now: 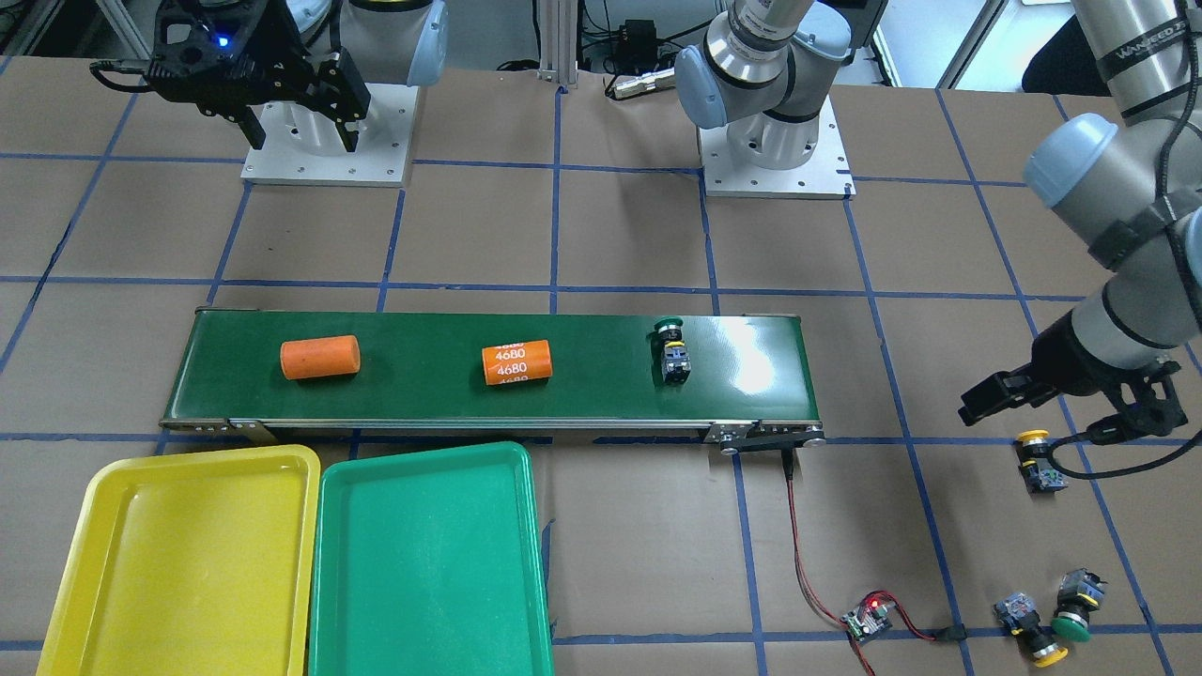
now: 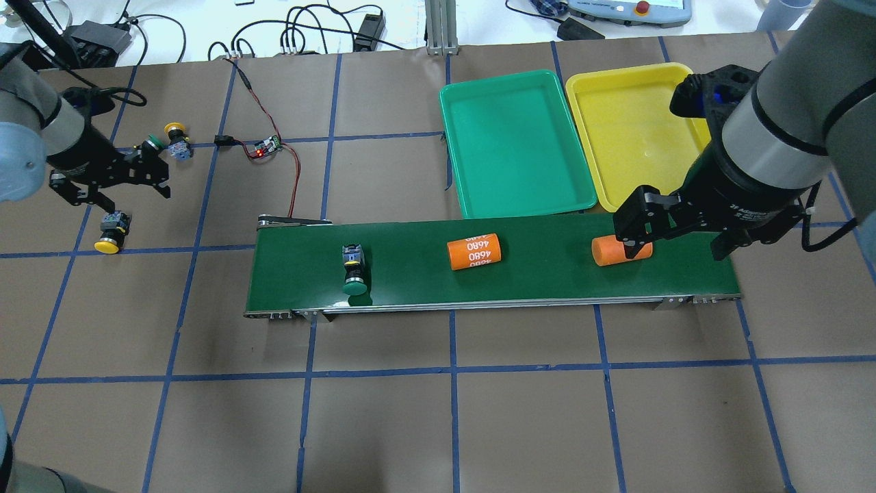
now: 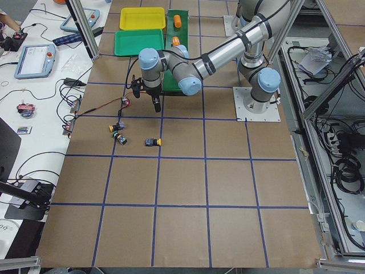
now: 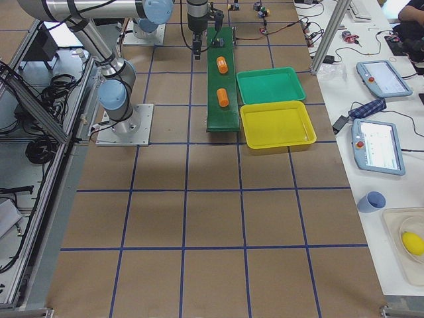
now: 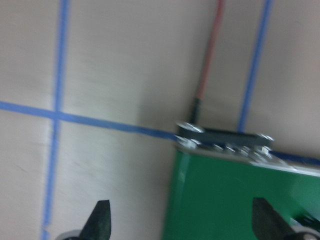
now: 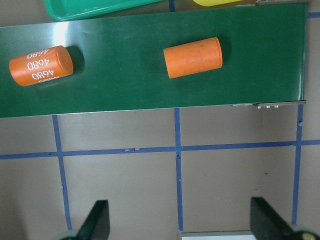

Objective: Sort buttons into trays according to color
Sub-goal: 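Grasp a yellow-capped button with the left gripper while the right pushes the plain cylinder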

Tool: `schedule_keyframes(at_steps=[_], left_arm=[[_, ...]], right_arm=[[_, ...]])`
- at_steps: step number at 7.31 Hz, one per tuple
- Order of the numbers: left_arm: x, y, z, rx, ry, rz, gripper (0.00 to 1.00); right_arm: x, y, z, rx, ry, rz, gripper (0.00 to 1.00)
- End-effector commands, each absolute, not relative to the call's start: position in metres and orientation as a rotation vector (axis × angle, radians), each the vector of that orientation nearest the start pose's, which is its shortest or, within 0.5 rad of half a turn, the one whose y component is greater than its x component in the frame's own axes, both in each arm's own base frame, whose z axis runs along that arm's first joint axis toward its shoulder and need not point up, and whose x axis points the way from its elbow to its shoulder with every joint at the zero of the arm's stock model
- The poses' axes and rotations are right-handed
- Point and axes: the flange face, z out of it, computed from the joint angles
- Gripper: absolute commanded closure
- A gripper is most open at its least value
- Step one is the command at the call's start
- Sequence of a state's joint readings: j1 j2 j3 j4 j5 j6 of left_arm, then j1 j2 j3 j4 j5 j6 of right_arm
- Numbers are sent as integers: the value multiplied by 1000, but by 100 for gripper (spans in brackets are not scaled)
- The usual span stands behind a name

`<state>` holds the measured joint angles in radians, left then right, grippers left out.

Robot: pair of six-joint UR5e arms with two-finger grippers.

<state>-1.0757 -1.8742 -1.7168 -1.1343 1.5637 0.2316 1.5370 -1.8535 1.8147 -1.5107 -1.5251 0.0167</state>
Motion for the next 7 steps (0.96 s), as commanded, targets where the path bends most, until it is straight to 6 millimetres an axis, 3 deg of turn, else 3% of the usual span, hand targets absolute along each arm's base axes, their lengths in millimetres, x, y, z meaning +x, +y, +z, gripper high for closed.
schedule_keyframes(at_steps=[1,2,3,5,7], left_arm=[[228,-564,268,-366,3100,-34,0],[247,-566,257,-343,3108,-29,0],[254,-573,250,-338,3092,-58,0],[266,-590,208,-189,3096,-81,0],[270,-596,190,-159,3125,-22,0]], right_arm=[[125,-375,484,84,3096,35,0],[125,-375,484,84,3096,38,0],[125,-375,485,82,3097,33,0],[125,-375,485,72,3096,30,0],[126,-376,483,74,3087,37,0]])
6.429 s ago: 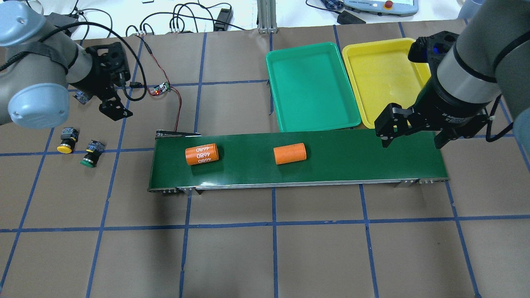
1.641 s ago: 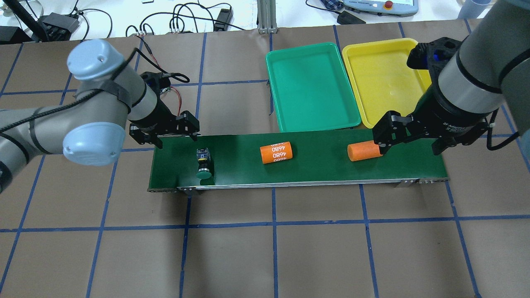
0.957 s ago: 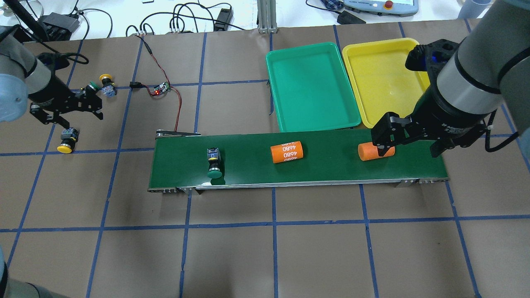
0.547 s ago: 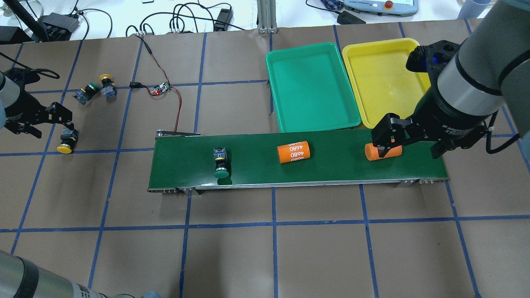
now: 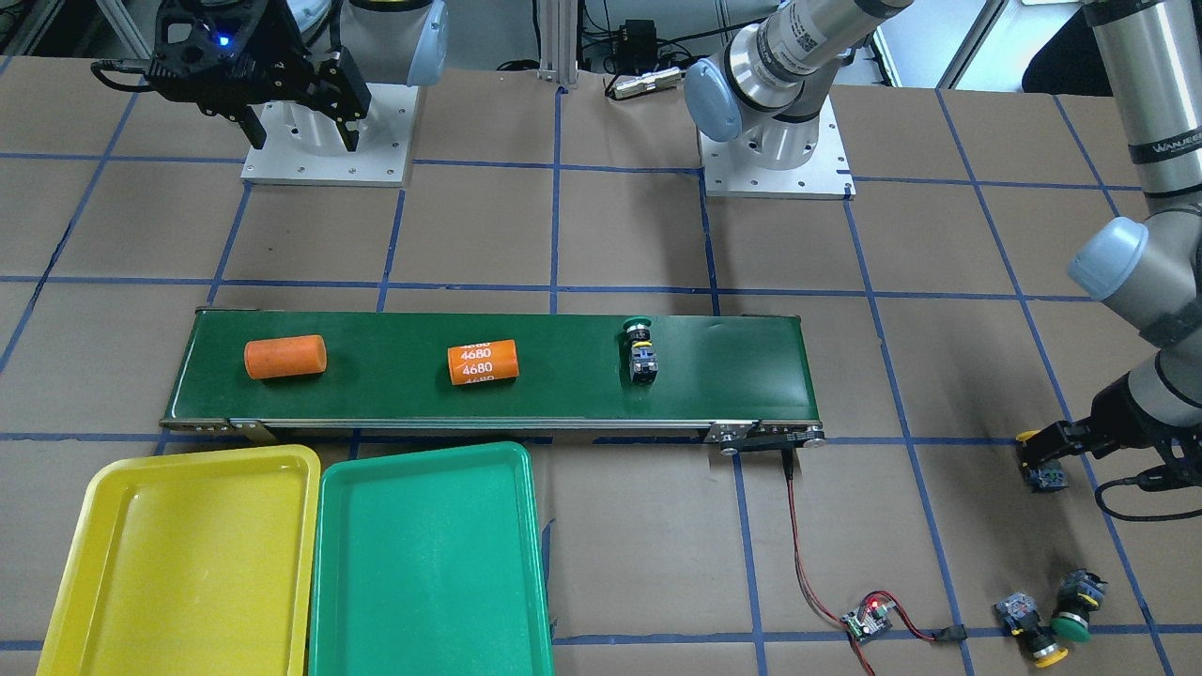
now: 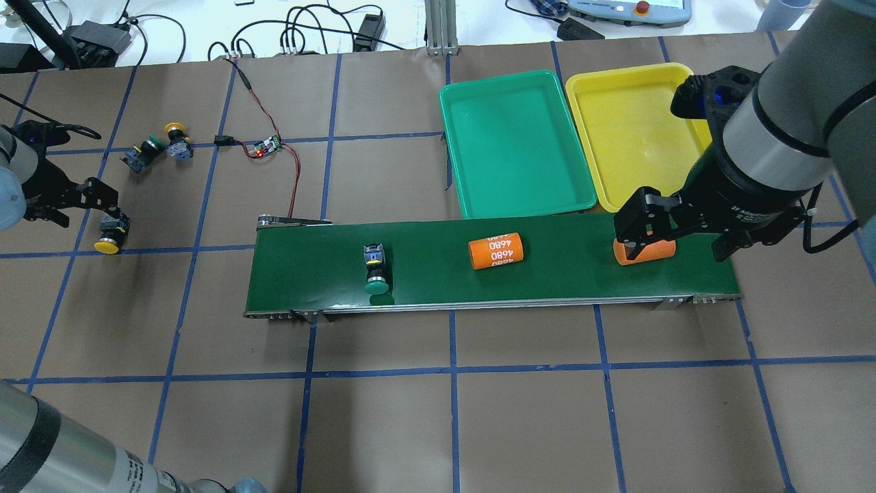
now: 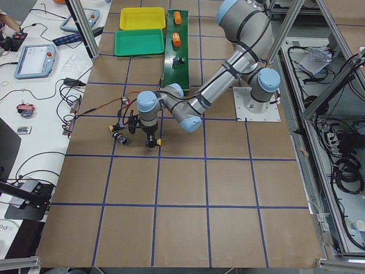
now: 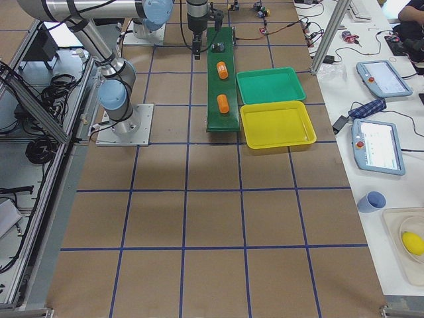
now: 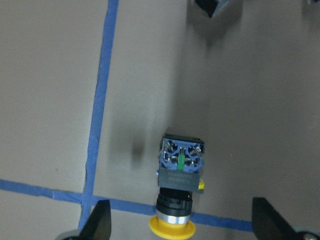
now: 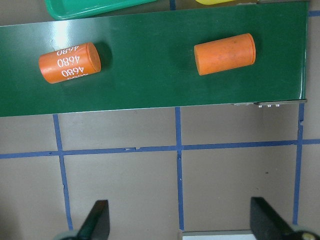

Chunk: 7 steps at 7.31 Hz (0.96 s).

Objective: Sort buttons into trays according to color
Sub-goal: 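Grasp a yellow-capped button with the left gripper while the right pushes the plain cylinder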

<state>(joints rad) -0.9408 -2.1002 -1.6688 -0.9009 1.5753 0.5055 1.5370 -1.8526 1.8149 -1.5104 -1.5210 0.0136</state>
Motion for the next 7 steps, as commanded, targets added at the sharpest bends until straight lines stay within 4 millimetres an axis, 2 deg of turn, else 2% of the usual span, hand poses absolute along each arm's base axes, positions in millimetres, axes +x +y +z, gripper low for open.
schedule_keyframes(at_steps=[1,2,3,4,5,6,7], left_arm=[[270,-596,180,-109,3136,0,7],[269,-596,180,-104,3141,11,32],[269,-594,175,-73,3155,37,53],[269,-595,173,18,3161,43,67],[259,-595,186,31,3172,60,85],[245,-590,206,-22,3197,114,90],[218,-576,226,-45,3226,107,93]], right_arm=[[126,-375,484,91,3089,38,0],[126,-375,484,91,3091,38,0],[126,-377,483,86,3089,37,0],[124,-380,481,75,3103,40,0],[124,-381,479,77,3097,42,0],[124,-384,473,78,3090,72,0],[125,-392,459,98,3086,127,0]])
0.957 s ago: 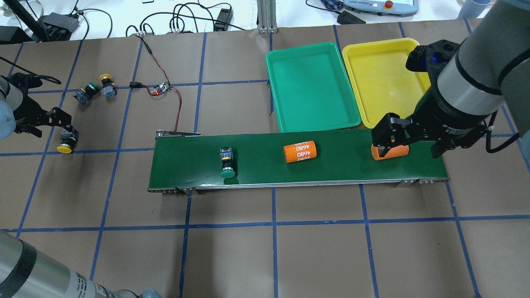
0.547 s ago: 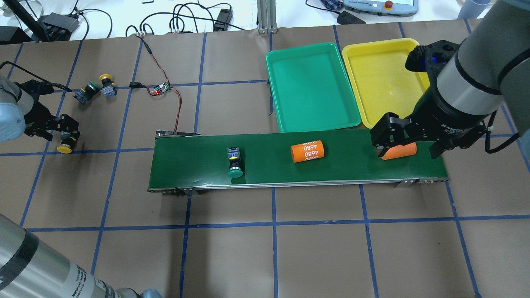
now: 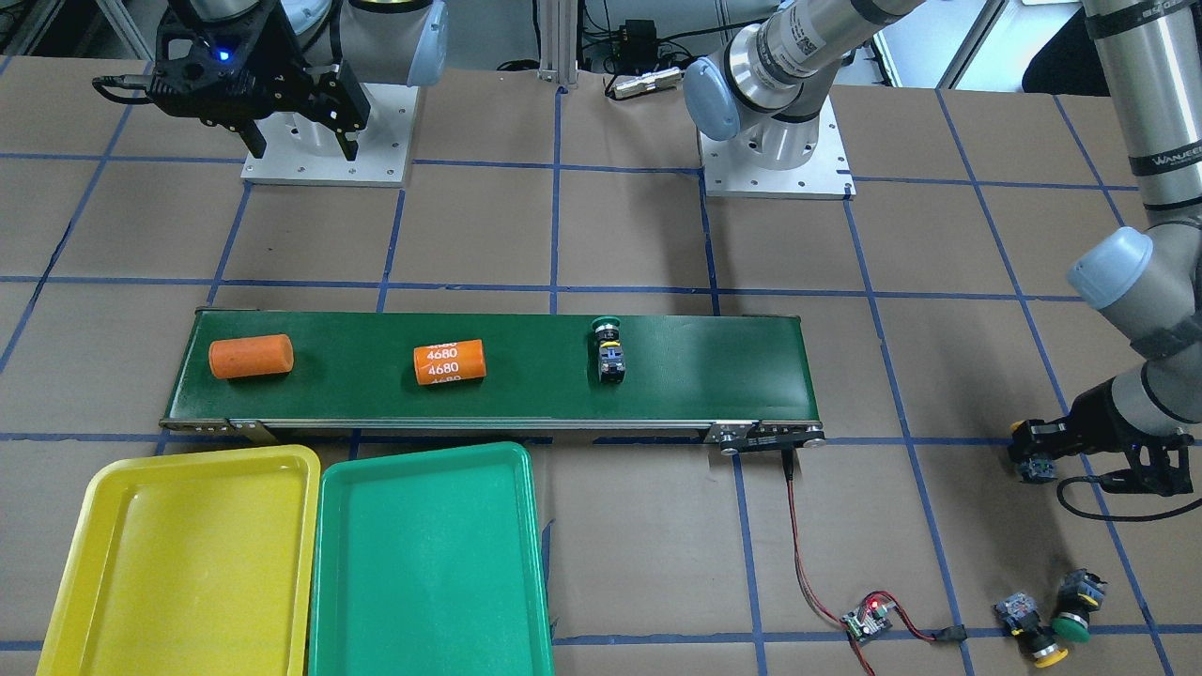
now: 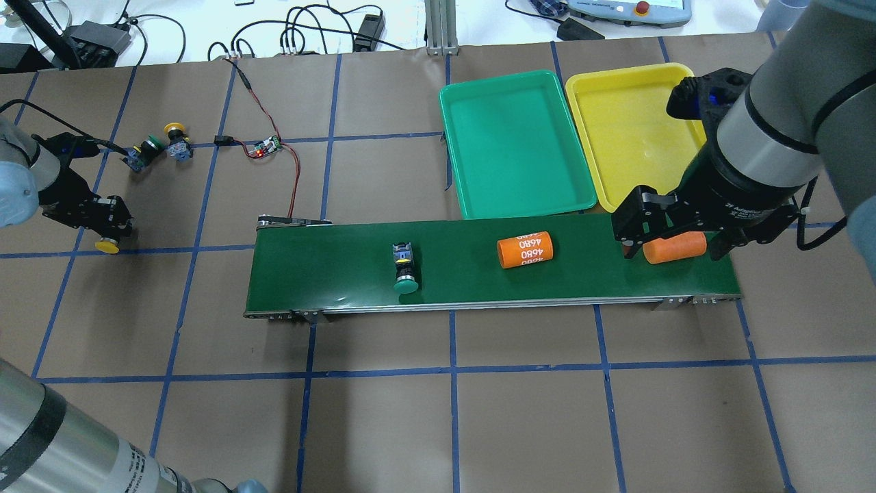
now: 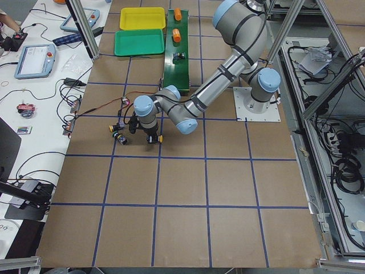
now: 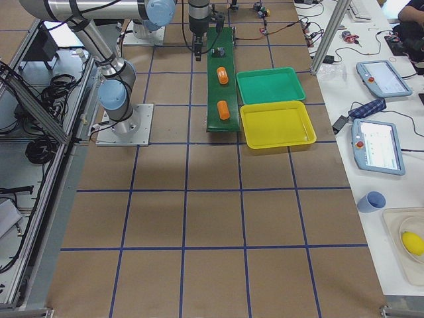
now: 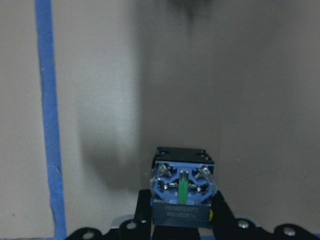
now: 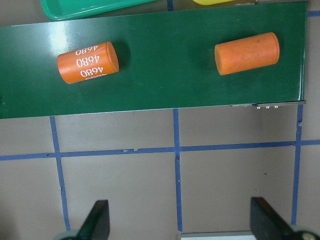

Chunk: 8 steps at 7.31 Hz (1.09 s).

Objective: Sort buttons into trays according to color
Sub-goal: 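Grasp a yellow-capped button with the left gripper while the right pushes the plain cylinder, then place the yellow-capped button on the belt while the right gripper grasps the green-capped button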

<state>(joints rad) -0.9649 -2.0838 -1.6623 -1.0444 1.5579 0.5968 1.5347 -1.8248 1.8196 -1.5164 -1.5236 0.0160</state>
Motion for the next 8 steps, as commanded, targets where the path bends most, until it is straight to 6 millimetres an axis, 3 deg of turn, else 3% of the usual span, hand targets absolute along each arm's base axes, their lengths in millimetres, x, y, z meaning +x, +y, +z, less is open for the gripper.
schedule_keyframes(at_steps=[1,2,3,4,5,6,7,8], left_arm=[[162,-549,237,-96,3219,145,92],[97,-525,249,-160,3191,149,90],[45,-523,272,-188,3173,105,90],[-9,-516,284,-268,3161,86,90],[-65,-501,276,-265,3165,123,90],[-95,-496,264,-260,3161,158,90],[-119,-493,253,-384,3169,196,90],[-132,-492,252,-363,3185,196,90]], right_arm=[[124,-398,453,103,3086,135,0],[125,-400,451,101,3083,142,0],[125,-403,448,99,3080,146,0],[128,-411,442,108,3079,145,0],[129,-418,434,118,3077,148,0],[138,-423,432,113,3049,123,0],[148,-426,428,87,3045,102,0],[158,-432,417,125,3043,132,0]])
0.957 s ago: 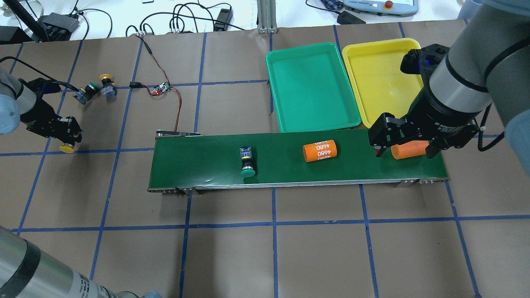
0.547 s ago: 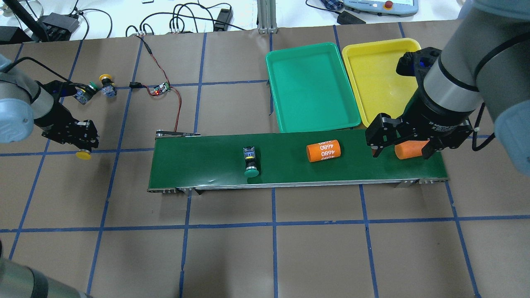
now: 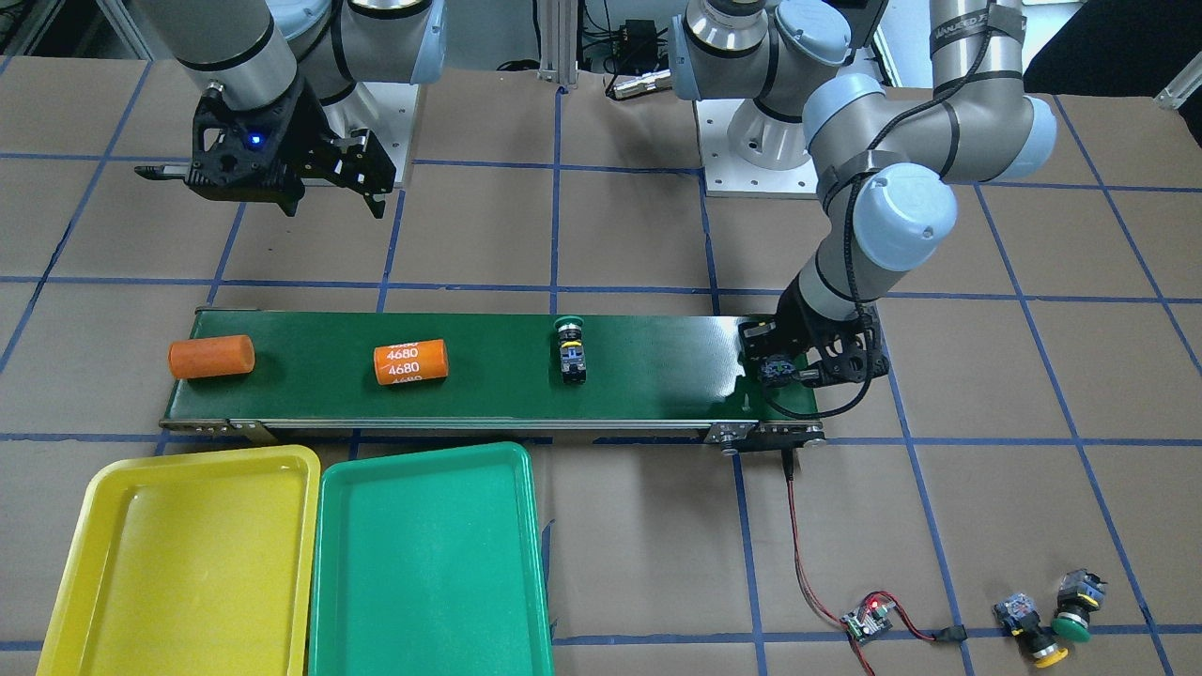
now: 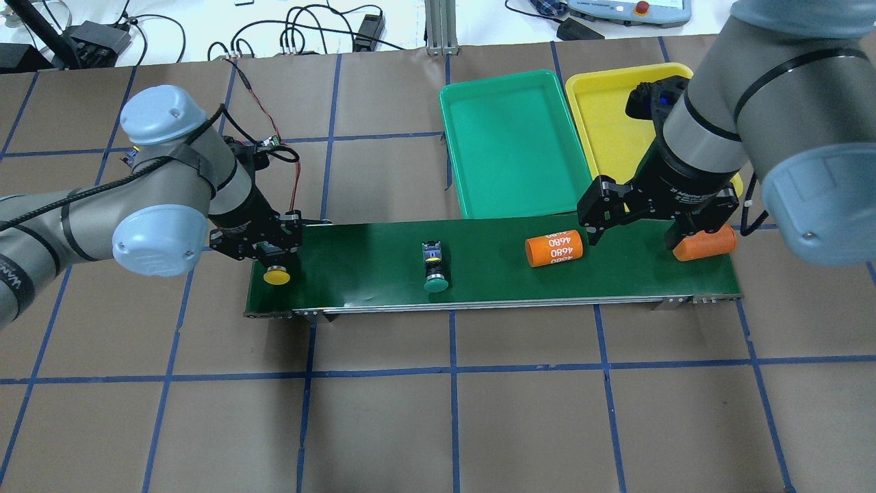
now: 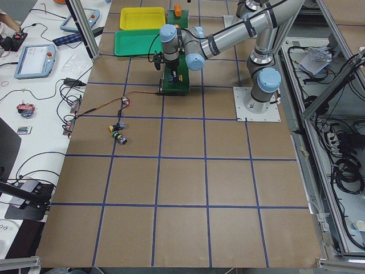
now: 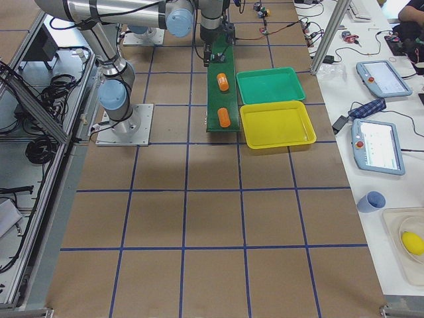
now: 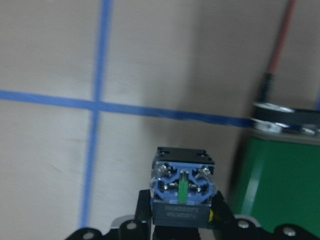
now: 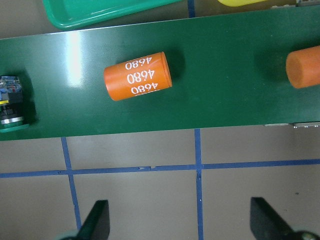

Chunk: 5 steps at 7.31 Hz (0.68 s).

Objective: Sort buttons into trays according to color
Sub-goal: 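Place the yellow-capped button on the belt while the right gripper grasps the green-capped button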

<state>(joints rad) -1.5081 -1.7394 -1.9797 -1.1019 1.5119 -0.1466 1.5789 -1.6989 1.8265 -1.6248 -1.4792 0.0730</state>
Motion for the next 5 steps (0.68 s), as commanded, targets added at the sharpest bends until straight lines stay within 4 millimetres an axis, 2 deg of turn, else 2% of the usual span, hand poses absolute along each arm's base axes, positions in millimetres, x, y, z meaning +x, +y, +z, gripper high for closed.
schedule_keyframes(at_steps=[1,3,4,5], left_arm=[[-138,-488,255,-361,3186,195,82],[-139,-489,251,-326,3182,202,0],[-138,-498,265,-326,3187,132,0],[-134,-513,295,-307,3200,38,0]], right_arm=[[172,-441,406,163,3051,115,0],[201,-454,382,100,3066,99,0],[211,-457,368,131,3071,129,0],[221,-458,359,165,3073,147,0]])
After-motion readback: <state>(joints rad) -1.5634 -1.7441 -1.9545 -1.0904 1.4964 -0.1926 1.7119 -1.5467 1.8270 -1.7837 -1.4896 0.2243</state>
